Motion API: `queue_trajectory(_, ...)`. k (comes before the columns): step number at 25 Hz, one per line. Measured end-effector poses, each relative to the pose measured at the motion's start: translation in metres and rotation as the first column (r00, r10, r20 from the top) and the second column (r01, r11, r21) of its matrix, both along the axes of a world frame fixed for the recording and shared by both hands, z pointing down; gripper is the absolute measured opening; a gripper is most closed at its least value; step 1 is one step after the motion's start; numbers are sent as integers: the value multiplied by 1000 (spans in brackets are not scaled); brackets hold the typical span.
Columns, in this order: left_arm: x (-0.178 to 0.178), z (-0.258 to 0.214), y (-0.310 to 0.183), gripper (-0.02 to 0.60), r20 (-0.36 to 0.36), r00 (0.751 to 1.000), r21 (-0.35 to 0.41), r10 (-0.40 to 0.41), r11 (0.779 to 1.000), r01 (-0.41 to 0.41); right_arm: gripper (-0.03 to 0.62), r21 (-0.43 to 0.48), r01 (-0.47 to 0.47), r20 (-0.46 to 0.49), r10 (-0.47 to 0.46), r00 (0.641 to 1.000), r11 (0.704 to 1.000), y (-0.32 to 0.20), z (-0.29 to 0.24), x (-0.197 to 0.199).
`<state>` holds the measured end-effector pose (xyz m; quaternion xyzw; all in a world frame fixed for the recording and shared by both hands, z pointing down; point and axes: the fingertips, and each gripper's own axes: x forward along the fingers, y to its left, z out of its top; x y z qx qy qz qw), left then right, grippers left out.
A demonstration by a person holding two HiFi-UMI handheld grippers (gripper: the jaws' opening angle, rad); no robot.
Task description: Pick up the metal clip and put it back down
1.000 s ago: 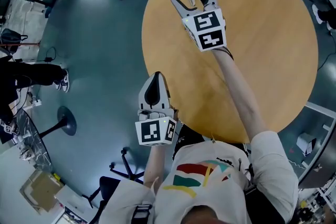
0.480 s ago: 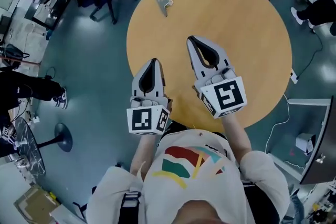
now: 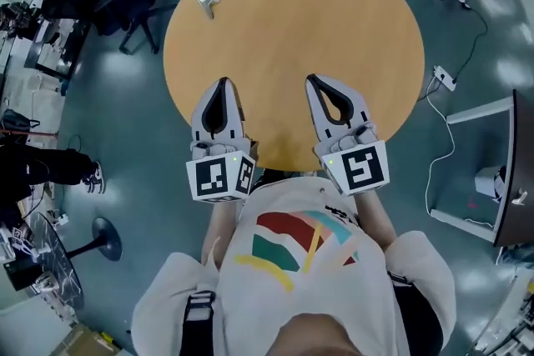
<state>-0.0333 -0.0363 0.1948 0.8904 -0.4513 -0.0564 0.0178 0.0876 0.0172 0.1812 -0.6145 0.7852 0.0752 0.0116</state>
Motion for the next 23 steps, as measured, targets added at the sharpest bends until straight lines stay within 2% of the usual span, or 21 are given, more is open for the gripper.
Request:
queue_trajectory(5,29,-9,42,43,-8,1000,30,8,1000,-8,15,19,12,-7,-12,1000,1000,43,-3,21)
queue_trajectory(14,54,-10,87,43,-26,1000,59,9,998,-7,15,29,64,-51,-62,997,998,67,9,38)
queue_trajectory(17,65,-6,102,43,-25,1000,57,11,998,-10,15,42,74,-33,-73,997,996,82,10,45)
queue_trajectory(23,114,23,133,43,5,999,64,52,997,-52,15,40,54,11,-55,998,998,113,42,85)
